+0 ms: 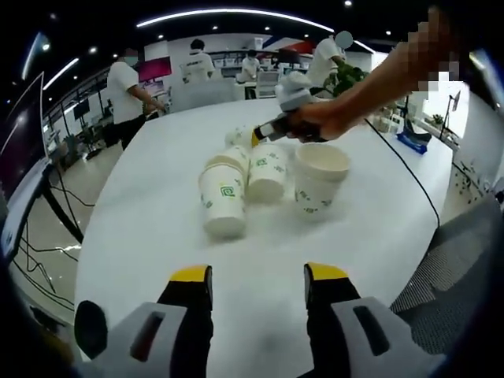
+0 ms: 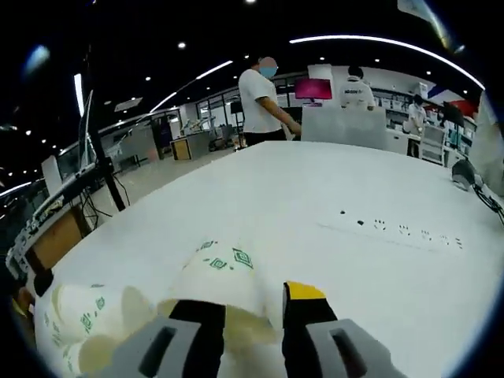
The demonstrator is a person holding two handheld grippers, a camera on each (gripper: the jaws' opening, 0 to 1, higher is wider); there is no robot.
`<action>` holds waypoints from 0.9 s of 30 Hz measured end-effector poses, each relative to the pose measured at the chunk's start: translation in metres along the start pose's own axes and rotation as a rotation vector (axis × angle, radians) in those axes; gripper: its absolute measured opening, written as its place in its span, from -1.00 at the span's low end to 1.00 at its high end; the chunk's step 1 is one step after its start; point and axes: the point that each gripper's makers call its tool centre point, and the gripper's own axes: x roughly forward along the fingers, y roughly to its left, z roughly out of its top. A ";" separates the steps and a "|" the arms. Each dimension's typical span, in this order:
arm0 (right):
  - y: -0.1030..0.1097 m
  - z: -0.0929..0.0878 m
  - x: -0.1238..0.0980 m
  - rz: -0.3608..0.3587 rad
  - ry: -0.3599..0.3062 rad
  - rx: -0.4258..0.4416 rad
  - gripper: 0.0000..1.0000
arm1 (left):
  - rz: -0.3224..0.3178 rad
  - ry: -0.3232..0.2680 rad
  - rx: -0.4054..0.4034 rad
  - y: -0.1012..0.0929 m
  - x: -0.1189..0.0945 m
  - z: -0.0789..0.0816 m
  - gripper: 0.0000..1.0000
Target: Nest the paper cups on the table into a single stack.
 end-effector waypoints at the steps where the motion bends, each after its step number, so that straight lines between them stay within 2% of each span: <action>1: 0.000 0.000 0.000 -0.003 0.004 0.001 -0.97 | 0.001 0.001 0.001 0.000 0.000 0.000 -0.12; 4: 0.001 0.000 -0.004 -0.013 0.013 0.020 -1.00 | 0.005 0.000 -0.006 0.002 0.001 0.001 -0.11; 6: 0.003 -0.001 -0.007 0.005 0.032 0.038 -1.00 | 0.004 -0.029 -0.028 0.004 -0.001 0.007 -0.06; 14: -0.006 0.008 -0.031 -0.013 0.050 0.019 -1.00 | 0.004 -0.047 -0.030 0.004 -0.002 0.009 -0.02; 16: -0.009 0.012 -0.030 -0.021 0.044 0.015 -1.00 | -0.003 -0.049 -0.026 0.002 -0.002 0.010 0.00; 19: -0.008 0.025 -0.046 -0.022 0.028 0.019 -1.00 | -0.010 -0.053 -0.008 -0.001 -0.002 0.012 0.00; 22: -0.005 0.031 -0.059 -0.016 0.025 0.002 -1.00 | -0.018 -0.054 0.000 -0.003 -0.002 0.012 0.00; 25: 0.004 0.032 -0.070 -0.004 0.028 -0.015 -1.00 | -0.025 -0.064 0.005 -0.005 -0.002 0.014 0.00; 27: -0.002 0.030 -0.075 -0.006 0.032 -0.016 -1.00 | -0.028 -0.079 0.004 -0.006 -0.004 0.017 0.00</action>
